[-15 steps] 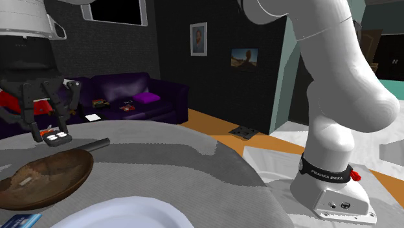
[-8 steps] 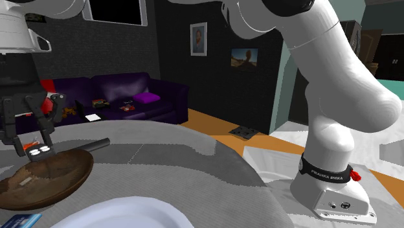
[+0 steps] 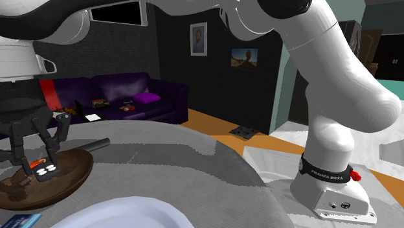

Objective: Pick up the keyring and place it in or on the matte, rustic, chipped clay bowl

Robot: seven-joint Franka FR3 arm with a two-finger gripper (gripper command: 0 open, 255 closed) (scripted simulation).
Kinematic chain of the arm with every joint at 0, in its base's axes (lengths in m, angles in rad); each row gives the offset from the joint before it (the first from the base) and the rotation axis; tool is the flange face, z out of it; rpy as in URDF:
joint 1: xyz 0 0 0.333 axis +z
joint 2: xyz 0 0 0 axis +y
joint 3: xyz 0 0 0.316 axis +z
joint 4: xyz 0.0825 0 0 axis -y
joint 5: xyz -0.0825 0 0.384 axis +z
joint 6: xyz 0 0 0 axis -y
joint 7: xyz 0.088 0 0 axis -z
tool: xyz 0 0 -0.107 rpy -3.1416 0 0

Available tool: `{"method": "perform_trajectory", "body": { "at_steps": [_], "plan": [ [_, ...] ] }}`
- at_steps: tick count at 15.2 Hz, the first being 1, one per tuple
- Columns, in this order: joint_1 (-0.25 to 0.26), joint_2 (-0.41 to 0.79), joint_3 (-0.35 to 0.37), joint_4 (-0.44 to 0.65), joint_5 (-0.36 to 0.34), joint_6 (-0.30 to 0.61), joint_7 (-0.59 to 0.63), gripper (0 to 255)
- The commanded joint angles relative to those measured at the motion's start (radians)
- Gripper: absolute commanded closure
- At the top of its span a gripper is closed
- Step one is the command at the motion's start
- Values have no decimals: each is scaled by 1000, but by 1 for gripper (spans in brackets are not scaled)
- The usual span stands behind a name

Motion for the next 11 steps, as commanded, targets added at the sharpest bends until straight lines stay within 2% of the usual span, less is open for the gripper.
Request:
{"method": "perform_trajectory", "body": {
  "at_steps": [1, 10, 11],
  "plan": [
    [-4, 1, -1, -27, -1, 27, 1, 255],
    [-5, 3, -2, -35, -2, 37, 1, 255],
    [-5, 3, -2, -35, -2, 37, 1, 0]
  ]
}}
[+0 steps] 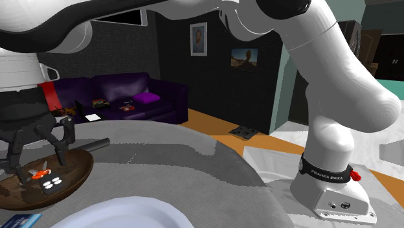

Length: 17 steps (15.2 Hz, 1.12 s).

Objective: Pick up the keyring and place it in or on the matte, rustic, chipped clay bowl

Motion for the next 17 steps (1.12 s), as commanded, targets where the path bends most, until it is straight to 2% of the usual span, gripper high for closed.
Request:
{"method": "perform_trajectory", "body": {
  "at_steps": [1, 5, 9, 17],
  "plan": [
    [0, 0, 0, 0, 0, 0, 0, 0],
    [0, 0, 0, 0, 0, 0, 0, 0],
    [11, -11, 5, 113, 8, -121, -10, 0],
    [11, -11, 5, 113, 8, -120, -10, 0]
  ]
}}
